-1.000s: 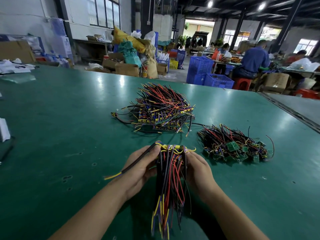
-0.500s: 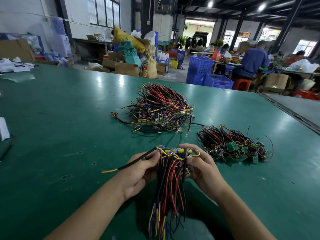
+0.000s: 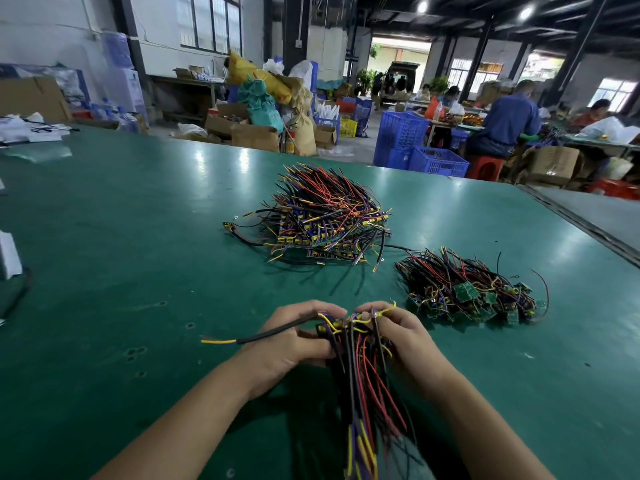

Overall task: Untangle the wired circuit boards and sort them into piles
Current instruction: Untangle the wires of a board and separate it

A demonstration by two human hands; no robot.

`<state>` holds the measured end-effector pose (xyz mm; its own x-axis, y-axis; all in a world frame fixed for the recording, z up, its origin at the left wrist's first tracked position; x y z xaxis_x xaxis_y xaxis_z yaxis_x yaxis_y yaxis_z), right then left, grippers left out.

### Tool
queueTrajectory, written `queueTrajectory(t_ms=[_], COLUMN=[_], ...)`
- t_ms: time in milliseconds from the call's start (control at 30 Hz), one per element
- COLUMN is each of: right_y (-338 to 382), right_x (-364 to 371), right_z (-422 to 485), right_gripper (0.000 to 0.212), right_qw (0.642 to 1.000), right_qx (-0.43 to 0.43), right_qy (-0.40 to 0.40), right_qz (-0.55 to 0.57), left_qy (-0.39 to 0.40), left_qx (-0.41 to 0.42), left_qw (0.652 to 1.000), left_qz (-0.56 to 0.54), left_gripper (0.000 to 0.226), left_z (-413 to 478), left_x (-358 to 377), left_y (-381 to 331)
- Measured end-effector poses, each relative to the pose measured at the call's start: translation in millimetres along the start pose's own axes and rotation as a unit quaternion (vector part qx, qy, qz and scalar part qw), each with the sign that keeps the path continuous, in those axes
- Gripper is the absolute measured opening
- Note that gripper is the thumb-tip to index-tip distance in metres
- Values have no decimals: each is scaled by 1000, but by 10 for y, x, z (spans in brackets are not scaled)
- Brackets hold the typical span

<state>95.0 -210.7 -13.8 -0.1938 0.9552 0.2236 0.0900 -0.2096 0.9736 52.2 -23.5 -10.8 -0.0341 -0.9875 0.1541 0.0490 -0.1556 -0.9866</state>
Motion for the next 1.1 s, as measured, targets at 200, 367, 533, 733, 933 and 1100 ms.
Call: queueTrajectory(t_ms=[200, 367, 533, 733, 933, 1100], right_y=[24, -29, -70, -96, -201, -236], right_x=[46, 61, 85, 100, 127, 127], right_z=[-22, 7, 15, 28, 26, 25], right_gripper=[12, 17, 19, 17, 15, 18], right_qw=[999, 1000, 999, 997, 996, 996], right_qx=[43, 30, 11, 56, 39, 18], right_qy=[21, -3, -28, -39, -15, 17], right_qz=[8, -5, -17, -22, -82, -85], left_qy=[-61, -118, -164, -57, -94, -153], left_qx=[129, 208, 192, 234, 233, 89], left_qw=[975, 948, 945, 940, 939, 971], left_qz=[173, 209, 207, 242, 235, 160], left_gripper=[24, 11, 4, 57, 21, 10], left_z=[19, -2, 32, 43, 13, 62], left_x=[1, -4, 32, 65, 127, 93], left_y=[46, 14, 49, 26, 86, 77])
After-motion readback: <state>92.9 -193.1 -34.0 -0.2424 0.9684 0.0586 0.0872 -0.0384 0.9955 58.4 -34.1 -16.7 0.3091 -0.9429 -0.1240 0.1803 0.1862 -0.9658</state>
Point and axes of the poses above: each hand's wrist, its own z-axis towards the middle knuckle, its own x-axis out of the palm, y = z × x, the point moved 1 cm from there along z, towards the middle knuckle, and after that the axes turned 12 degrees about -y, right-handed, at the moved point
